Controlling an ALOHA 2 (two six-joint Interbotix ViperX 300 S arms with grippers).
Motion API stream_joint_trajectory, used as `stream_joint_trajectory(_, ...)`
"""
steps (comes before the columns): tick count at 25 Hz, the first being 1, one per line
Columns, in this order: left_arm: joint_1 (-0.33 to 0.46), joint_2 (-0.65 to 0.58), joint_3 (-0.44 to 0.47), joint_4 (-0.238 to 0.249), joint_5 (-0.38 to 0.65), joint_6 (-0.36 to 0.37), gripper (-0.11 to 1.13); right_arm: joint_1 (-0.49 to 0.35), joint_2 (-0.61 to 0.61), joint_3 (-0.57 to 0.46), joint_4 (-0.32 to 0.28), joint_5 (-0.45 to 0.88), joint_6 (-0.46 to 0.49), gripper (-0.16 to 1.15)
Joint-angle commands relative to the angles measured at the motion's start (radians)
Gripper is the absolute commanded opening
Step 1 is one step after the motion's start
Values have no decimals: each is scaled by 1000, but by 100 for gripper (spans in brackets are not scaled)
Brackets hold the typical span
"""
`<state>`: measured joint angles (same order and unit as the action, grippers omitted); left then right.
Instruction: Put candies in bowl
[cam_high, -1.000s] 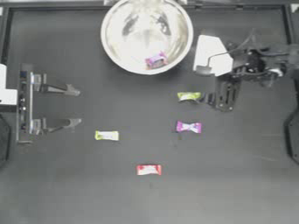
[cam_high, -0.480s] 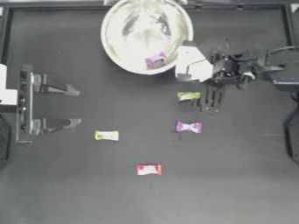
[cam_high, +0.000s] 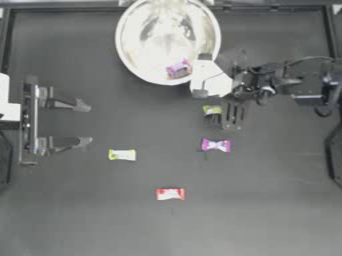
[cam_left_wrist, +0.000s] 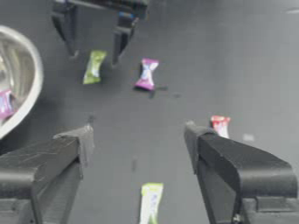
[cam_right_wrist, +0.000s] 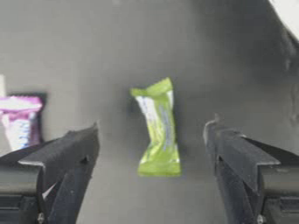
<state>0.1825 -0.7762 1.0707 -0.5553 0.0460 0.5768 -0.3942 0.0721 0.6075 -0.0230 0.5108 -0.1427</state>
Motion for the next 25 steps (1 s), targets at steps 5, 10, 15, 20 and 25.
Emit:
stream_joint_trajectory(5,2,6,-11,-3,-5,2,95,-15,23,-26,-12,-2,-2,99)
stream_joint_trajectory(10,2,6,-11,-3,-5,2,95,-15,41,-31,-9,-5,-3,97)
stream_joint_trajectory(15,2,6,-11,-3,-5,2,95,-15,54,-37,0,-5,-9,91)
stream_joint_trajectory(20,0,6,-11,-3,-5,2,95,-15,66,-41,35,-3,-35,63)
stream_joint_trajectory(25,0,6,-9,-3,-5,2,95,-15,74,-41,60,-2,-41,36)
